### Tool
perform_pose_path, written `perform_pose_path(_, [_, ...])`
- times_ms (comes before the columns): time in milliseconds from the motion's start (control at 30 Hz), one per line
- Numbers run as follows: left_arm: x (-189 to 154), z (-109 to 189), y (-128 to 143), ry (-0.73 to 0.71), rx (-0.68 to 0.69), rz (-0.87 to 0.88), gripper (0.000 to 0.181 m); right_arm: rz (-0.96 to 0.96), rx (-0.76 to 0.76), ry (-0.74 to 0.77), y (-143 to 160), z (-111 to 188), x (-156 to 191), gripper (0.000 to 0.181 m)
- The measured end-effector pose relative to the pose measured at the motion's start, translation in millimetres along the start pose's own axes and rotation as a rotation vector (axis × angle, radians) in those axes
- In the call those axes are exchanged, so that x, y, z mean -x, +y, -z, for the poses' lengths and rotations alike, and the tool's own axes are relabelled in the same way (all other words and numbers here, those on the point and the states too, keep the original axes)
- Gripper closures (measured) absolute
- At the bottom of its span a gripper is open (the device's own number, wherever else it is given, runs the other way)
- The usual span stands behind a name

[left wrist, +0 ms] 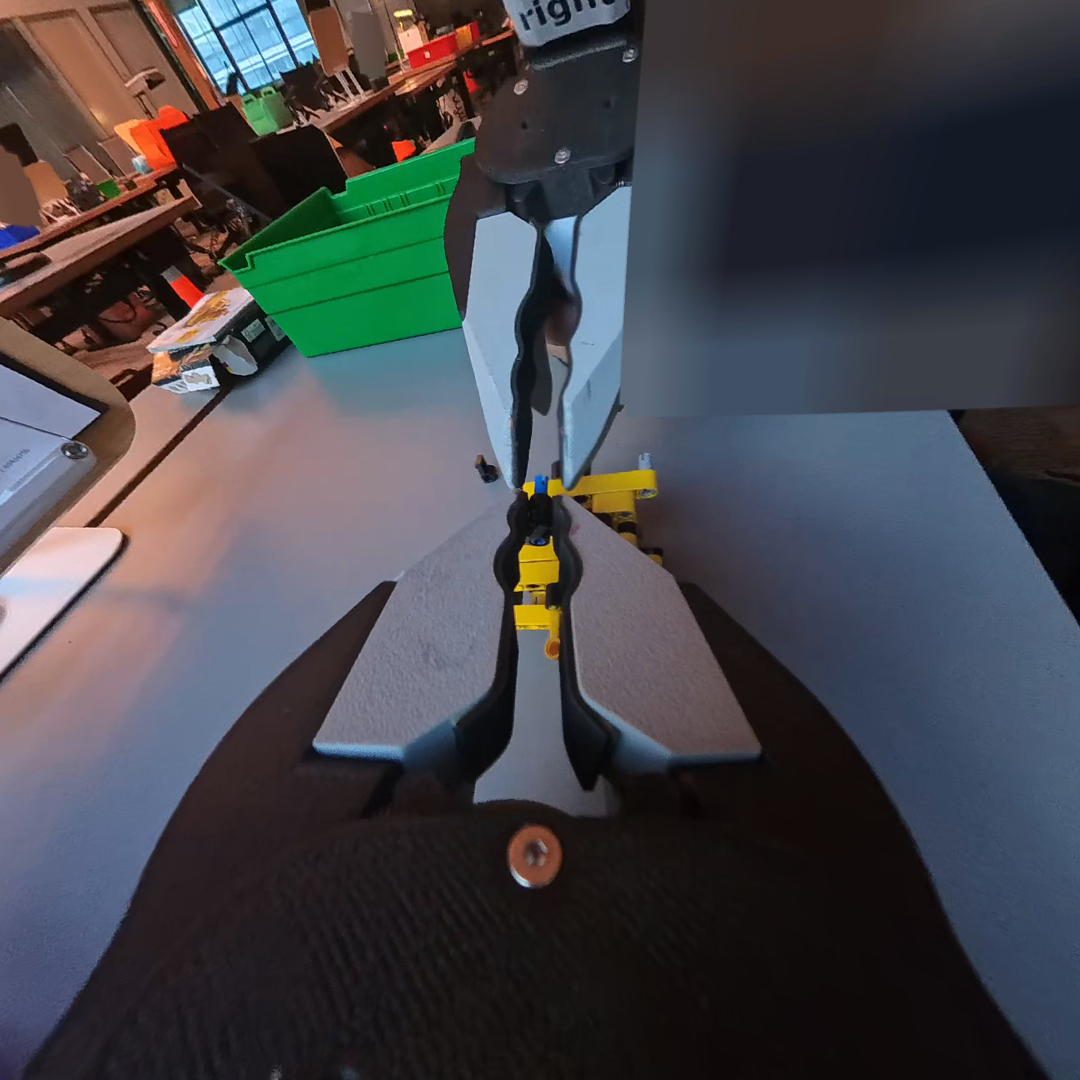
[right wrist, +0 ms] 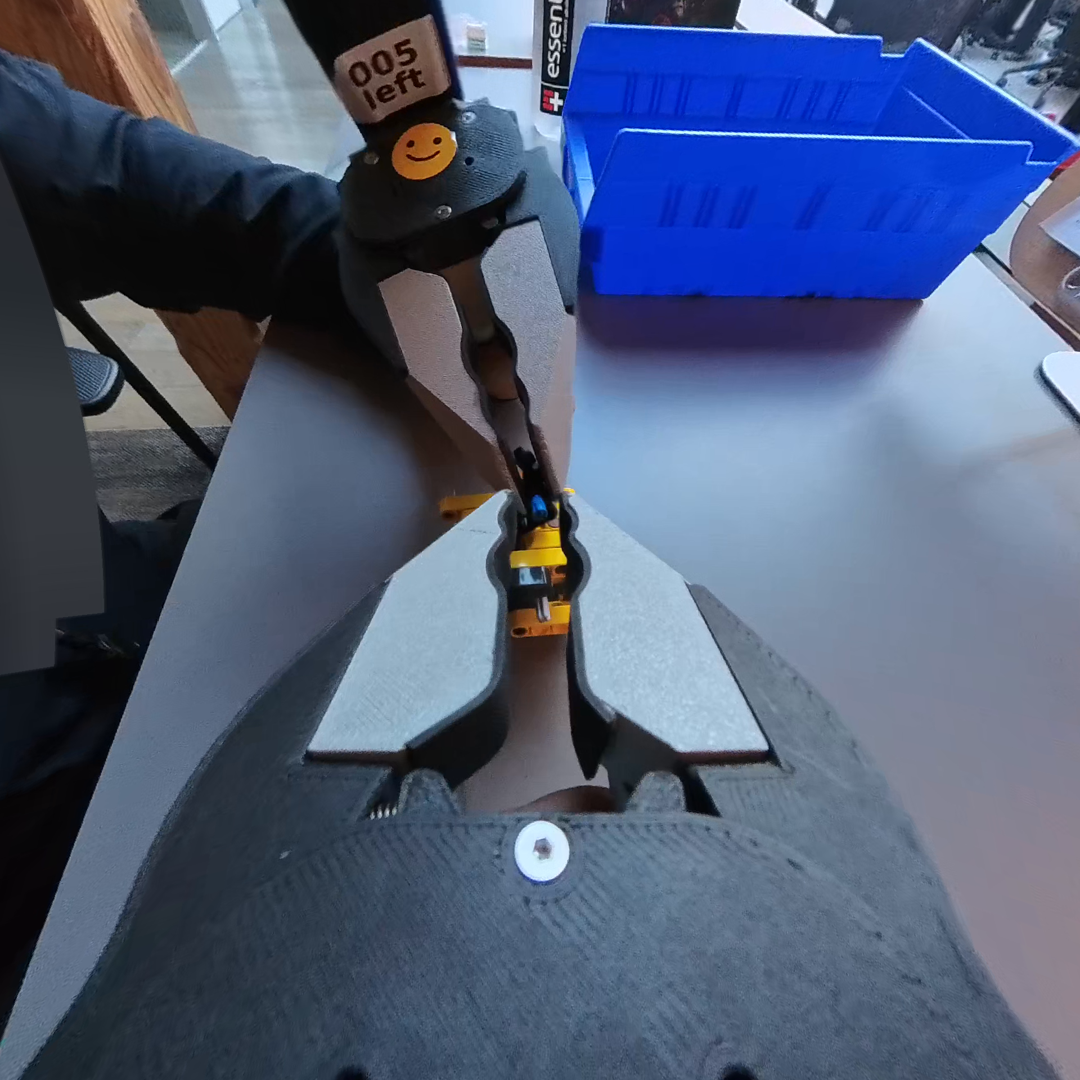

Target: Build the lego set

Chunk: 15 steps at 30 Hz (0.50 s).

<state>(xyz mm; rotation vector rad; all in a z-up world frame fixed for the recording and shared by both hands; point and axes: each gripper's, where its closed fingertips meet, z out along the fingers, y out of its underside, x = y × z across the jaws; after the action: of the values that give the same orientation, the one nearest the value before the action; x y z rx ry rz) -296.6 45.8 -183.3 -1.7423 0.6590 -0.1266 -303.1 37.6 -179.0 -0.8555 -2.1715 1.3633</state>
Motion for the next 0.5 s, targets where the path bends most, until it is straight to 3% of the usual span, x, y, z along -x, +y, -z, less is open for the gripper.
perform_pose_path(500, [5.6,2.8,-0.9,-0.075,0.011,-0.057,0.174,-0.067,-0.033,-0.021,0.0,4.9,-2.3,0.180])
